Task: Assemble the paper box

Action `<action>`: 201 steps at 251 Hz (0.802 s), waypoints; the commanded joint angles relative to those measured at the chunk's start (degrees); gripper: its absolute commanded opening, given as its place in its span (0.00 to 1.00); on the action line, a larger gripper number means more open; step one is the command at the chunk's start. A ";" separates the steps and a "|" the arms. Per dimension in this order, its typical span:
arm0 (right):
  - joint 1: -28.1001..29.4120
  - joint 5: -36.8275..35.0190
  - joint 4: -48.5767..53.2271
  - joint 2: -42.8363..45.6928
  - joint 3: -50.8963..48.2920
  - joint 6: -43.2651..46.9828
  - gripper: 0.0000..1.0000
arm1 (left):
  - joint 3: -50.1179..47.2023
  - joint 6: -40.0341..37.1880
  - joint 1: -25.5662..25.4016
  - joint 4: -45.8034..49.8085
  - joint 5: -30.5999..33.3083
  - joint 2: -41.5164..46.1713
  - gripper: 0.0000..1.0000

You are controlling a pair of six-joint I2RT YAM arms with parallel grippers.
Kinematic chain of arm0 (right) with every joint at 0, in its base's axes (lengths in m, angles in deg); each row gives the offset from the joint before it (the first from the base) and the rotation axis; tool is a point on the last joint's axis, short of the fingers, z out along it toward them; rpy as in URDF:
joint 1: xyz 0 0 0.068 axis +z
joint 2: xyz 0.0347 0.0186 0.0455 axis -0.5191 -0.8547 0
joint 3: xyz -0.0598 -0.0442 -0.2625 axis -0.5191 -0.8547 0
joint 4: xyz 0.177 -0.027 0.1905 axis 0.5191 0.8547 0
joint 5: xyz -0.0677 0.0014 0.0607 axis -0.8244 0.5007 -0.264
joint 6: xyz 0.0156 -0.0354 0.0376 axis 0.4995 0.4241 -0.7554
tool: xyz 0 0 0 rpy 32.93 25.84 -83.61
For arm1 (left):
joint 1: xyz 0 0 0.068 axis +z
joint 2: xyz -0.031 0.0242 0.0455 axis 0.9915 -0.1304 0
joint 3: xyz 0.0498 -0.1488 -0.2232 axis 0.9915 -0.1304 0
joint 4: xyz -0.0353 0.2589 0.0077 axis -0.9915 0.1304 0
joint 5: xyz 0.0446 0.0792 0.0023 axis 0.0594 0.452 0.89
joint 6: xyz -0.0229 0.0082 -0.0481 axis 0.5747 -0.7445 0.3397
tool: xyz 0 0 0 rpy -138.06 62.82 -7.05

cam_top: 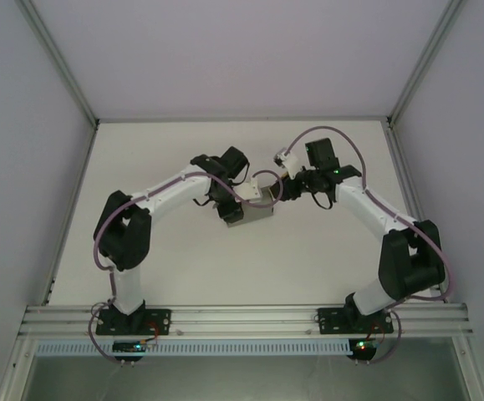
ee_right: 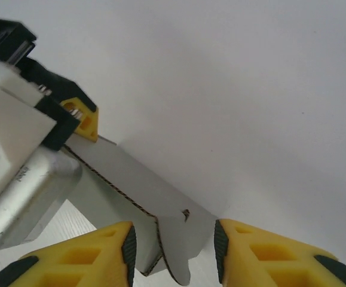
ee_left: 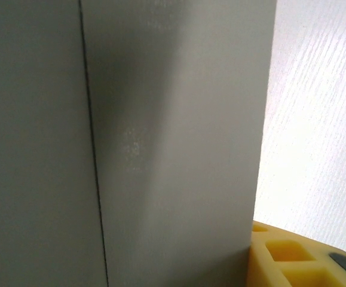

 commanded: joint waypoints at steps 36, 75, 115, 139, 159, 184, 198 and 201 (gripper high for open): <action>2.63 -3.45 6.95 -2.15 3.02 3.25 0.22 | 1.49 -1.44 0.17 2.54 -1.25 -2.19 0.44; 4.74 -10.00 9.05 -1.65 3.07 2.95 0.25 | 1.55 -1.44 0.12 2.51 -1.26 -2.10 0.44; 5.95 -14.88 8.57 -1.42 3.03 1.77 0.24 | 1.95 -1.68 0.17 2.43 -1.26 -2.09 0.44; 6.24 -15.21 7.94 -1.07 3.06 0.42 0.15 | 2.21 -1.60 0.12 2.71 -1.17 -2.25 0.44; 6.37 -14.93 7.22 -0.80 3.03 -1.61 0.08 | 2.19 -1.49 0.14 2.53 -1.12 -2.28 0.44; 6.27 -12.76 7.04 -0.80 3.02 -7.88 0.03 | 2.13 -1.15 0.12 2.01 -1.17 -2.29 0.44; 6.44 -12.83 4.85 -0.80 2.91 -13.37 0.00 | 2.10 -0.99 0.17 1.42 -1.18 -2.29 0.45; 6.51 -12.83 4.18 -0.80 2.68 -14.70 0.00 | 2.17 -1.01 0.13 1.34 -1.17 -2.28 0.45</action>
